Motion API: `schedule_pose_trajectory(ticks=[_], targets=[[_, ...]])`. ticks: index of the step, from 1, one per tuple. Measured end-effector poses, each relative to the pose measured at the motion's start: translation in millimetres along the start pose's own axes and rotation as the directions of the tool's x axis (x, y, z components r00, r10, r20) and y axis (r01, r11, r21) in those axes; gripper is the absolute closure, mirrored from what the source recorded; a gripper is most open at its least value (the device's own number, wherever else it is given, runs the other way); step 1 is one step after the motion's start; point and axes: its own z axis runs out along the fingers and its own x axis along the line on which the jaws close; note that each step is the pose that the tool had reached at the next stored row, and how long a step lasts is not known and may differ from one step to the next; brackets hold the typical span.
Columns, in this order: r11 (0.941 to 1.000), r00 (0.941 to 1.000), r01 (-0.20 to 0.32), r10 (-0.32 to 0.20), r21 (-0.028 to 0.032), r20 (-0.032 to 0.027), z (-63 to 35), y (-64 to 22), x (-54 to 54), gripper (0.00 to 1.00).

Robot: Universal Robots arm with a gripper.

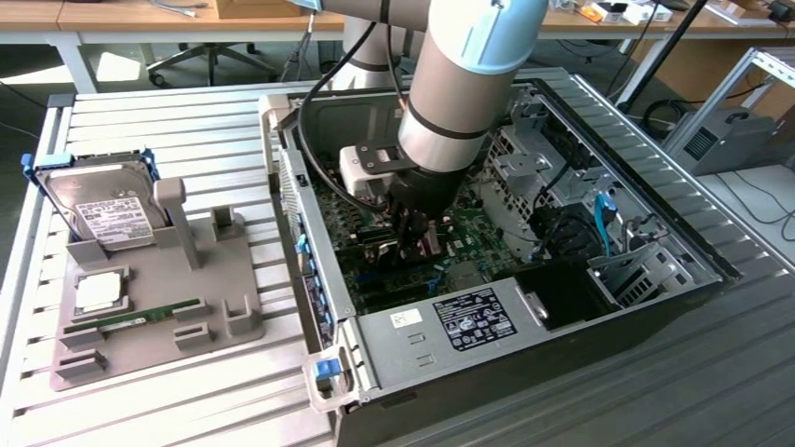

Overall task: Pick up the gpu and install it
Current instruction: 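Insert the gpu into the slot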

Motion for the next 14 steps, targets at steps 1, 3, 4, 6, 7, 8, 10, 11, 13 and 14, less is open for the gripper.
schedule_pose_trajectory(ticks=[1,3,4,6,7,8,10,11,13,14], targets=[[1.0000,1.0000,0.000,0.000,0.0000,0.0000,0.0,0.0,0.0,0.73],[1.0000,1.0000,0.000,0.000,0.0000,-0.0001,0.3,0.2,0.1,0.73],[1.0000,1.0000,0.000,0.000,0.0000,-0.0002,0.6,0.2,0.1,0.73],[1.0000,1.0000,0.000,0.000,0.0000,-0.0001,1.1,0.2,0.1,0.73],[1.0000,1.0000,0.000,0.000,0.0000,-0.0001,1.4,0.2,0.1,0.73],[1.0000,1.0000,0.000,0.000,0.0001,0.0000,1.6,0.2,0.1,0.73],[1.0000,1.0000,0.000,0.000,0.0001,0.0000,1.7,0.2,0.1,0.73],[1.0000,1.0000,0.000,0.000,0.0001,0.0000,1.7,0.3,0.1,0.73],[1.0000,1.0000,0.000,0.000,0.0000,0.0000,1.7,0.4,0.1,0.73],[1.0000,1.0000,0.000,0.000,0.0001,0.0000,1.7,0.5,0.1,0.73]])
